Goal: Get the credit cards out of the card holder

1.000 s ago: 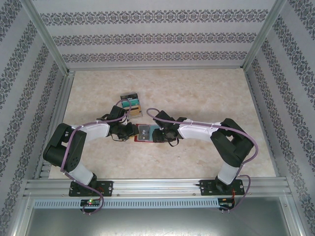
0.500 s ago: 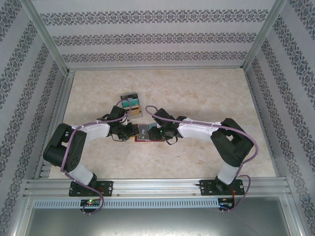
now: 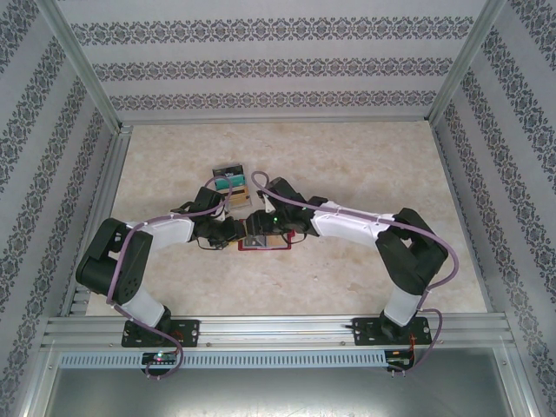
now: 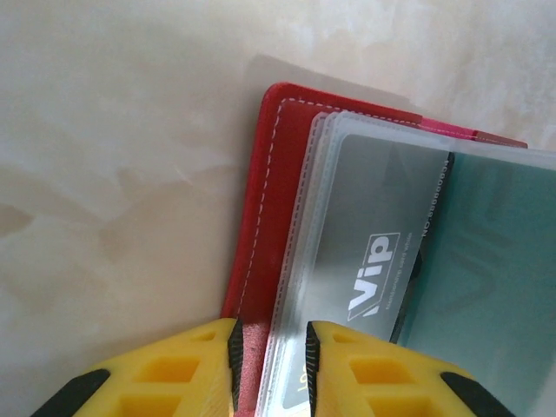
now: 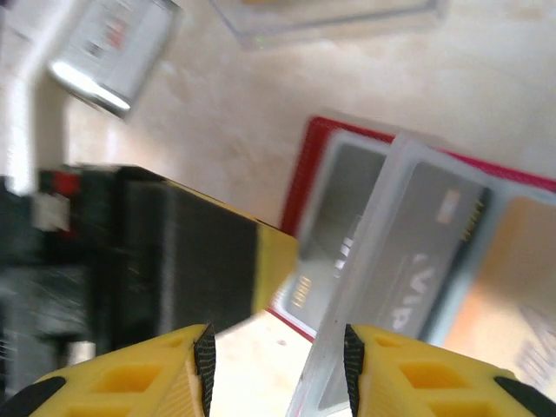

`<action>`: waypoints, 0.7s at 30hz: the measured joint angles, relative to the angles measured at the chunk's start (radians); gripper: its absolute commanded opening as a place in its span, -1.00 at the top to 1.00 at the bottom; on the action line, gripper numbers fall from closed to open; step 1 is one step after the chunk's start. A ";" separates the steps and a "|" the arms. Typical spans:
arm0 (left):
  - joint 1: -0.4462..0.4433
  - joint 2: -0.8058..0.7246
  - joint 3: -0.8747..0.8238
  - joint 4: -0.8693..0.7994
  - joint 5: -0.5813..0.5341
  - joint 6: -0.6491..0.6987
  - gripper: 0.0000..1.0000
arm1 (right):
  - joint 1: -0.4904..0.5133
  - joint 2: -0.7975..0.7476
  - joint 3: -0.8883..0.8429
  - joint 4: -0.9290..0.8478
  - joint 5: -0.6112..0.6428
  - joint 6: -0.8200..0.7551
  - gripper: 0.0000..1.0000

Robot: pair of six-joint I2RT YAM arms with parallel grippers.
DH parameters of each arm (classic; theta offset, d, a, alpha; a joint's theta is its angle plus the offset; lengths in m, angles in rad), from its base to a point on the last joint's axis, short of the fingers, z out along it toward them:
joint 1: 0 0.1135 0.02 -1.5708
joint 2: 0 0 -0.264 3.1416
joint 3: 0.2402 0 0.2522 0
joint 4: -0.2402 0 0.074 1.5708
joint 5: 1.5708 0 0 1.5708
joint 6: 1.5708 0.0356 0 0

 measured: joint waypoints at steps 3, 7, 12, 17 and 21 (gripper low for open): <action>0.000 -0.019 -0.002 -0.013 -0.007 0.000 0.44 | 0.000 0.010 0.018 0.012 -0.011 0.000 0.05; 0.000 -0.057 -0.002 -0.038 -0.026 0.000 0.44 | -0.003 0.008 0.007 0.005 0.000 -0.001 0.06; 0.000 -0.081 0.008 -0.064 -0.038 0.002 0.43 | -0.034 -0.016 -0.079 -0.027 0.047 0.001 0.08; 0.000 -0.080 0.018 -0.067 -0.033 0.002 0.43 | -0.078 -0.047 -0.163 -0.060 0.085 0.004 0.08; -0.007 -0.060 0.031 -0.065 -0.021 0.005 0.43 | -0.081 -0.048 -0.175 -0.064 0.092 0.004 0.08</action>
